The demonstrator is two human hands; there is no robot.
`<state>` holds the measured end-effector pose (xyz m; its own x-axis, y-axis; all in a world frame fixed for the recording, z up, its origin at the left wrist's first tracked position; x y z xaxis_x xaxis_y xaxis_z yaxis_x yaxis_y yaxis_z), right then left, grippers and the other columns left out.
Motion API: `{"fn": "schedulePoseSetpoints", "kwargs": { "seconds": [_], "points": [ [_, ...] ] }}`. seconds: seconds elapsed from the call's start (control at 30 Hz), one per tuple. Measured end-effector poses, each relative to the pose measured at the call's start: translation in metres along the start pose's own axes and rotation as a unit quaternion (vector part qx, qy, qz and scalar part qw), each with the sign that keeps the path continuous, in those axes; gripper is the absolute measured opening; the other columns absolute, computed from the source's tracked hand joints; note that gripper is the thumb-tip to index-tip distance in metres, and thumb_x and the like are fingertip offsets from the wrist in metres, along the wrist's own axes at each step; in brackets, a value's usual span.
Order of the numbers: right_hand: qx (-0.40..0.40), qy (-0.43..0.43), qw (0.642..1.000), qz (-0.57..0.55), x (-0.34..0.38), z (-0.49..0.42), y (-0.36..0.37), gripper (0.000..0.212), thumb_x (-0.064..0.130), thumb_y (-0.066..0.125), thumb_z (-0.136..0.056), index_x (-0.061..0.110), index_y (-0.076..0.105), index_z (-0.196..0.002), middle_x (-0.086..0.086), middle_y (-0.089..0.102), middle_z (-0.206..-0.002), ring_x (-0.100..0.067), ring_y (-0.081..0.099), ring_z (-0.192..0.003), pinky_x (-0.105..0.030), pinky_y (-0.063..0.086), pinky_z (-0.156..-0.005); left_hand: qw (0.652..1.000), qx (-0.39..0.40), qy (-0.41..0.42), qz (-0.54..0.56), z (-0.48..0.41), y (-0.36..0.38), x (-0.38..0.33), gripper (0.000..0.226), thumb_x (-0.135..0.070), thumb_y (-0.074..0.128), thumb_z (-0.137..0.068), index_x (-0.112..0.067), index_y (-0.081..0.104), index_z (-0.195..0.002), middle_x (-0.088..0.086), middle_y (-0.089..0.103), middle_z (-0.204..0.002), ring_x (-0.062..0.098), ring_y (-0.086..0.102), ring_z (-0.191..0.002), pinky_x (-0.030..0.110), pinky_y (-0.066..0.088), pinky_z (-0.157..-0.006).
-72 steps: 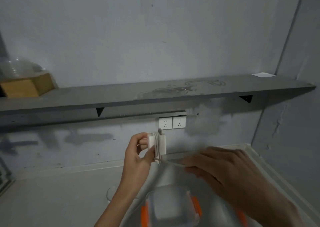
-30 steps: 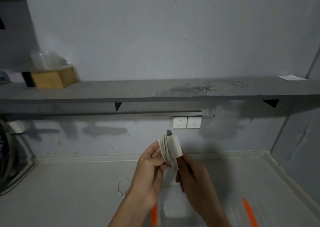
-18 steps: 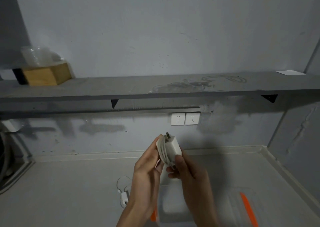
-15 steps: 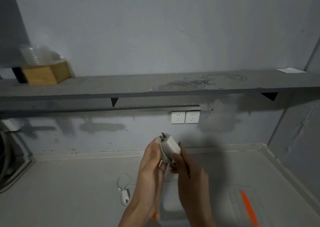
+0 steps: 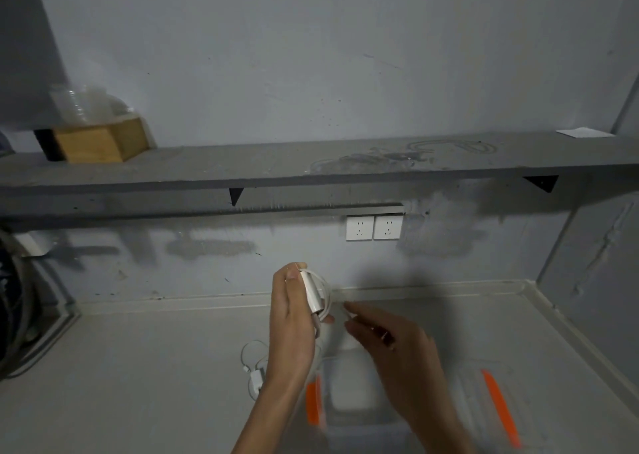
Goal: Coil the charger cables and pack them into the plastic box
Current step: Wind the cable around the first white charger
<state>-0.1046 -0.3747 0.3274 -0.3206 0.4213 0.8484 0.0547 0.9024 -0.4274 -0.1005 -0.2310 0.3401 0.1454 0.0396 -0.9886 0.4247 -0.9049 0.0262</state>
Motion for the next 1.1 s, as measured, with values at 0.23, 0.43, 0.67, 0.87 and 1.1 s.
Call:
{"fn": "schedulePoseSetpoints", "kwargs": {
  "seconds": [0.23,0.43,0.67,0.87,1.1],
  "points": [
    [0.075,0.090,0.976,-0.186,-0.007,-0.024,-0.025,0.016,0.000,0.069,-0.082,0.016,0.071,-0.084,0.000,0.071,-0.070,-0.011,0.064,-0.058,-0.020,0.054,-0.059,0.998,0.049,0.030,0.008,0.009,-0.004,-0.009,0.033,-0.037,0.024,-0.104,-0.028,0.055,-0.099,0.020,0.060,-0.091,0.027,0.056,-0.070,0.011,0.038,-0.043],
    [0.087,0.174,0.884,-0.426,-0.006,-0.029,-0.015,0.009,0.006,0.066,-0.080,0.002,0.063,-0.087,-0.011,0.068,-0.074,-0.020,0.068,-0.072,-0.031,0.060,-0.074,0.989,0.131,0.001,0.070,0.022,0.012,-0.021,0.036,-0.038,0.029,-0.100,-0.013,0.055,-0.100,0.014,0.057,-0.078,0.003,0.053,-0.043,0.012,0.037,-0.036],
    [0.135,0.245,0.838,-0.468,-0.009,-0.027,-0.004,0.013,0.015,0.067,-0.074,0.006,0.065,-0.085,-0.005,0.062,-0.066,-0.010,0.060,-0.056,-0.017,0.051,-0.048,0.986,0.164,0.012,0.033,0.023,0.014,-0.019,0.044,-0.046,0.029,-0.095,-0.014,0.057,-0.105,0.014,0.061,-0.084,0.000,0.057,-0.051,0.016,0.043,-0.042],
    [0.148,0.215,0.875,-0.407,-0.010,-0.019,-0.004,0.009,0.017,0.069,-0.078,0.013,0.068,-0.086,0.002,0.066,-0.070,-0.006,0.056,-0.056,-0.015,0.037,-0.044,0.988,0.157,0.010,0.002,0.017,0.012,-0.014,0.050,-0.058,0.029,-0.087,-0.019,0.058,-0.101,0.006,0.063,-0.084,0.002,0.059,-0.060,0.019,0.047,-0.048],
    [0.148,0.198,0.909,-0.336,-0.013,-0.008,-0.001,0.023,0.027,0.059,-0.091,0.008,0.072,-0.096,-0.007,0.072,-0.090,-0.011,0.062,-0.072,-0.018,0.038,-0.050,0.987,0.151,0.037,-0.044,0.013,0.012,0.001,0.039,-0.050,0.028,-0.098,-0.024,0.056,-0.097,0.005,0.060,-0.088,0.005,0.059,-0.071,0.016,0.048,-0.055]
  ]
}}
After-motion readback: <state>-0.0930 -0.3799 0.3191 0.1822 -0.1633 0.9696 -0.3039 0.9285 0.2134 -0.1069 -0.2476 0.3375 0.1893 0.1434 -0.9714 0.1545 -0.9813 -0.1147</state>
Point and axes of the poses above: each hand's wrist, its own z-axis away from the middle knuckle, its own y-axis out of the palm, x = y × z, the point moved 3 cm from there along -z, towards the middle knuckle
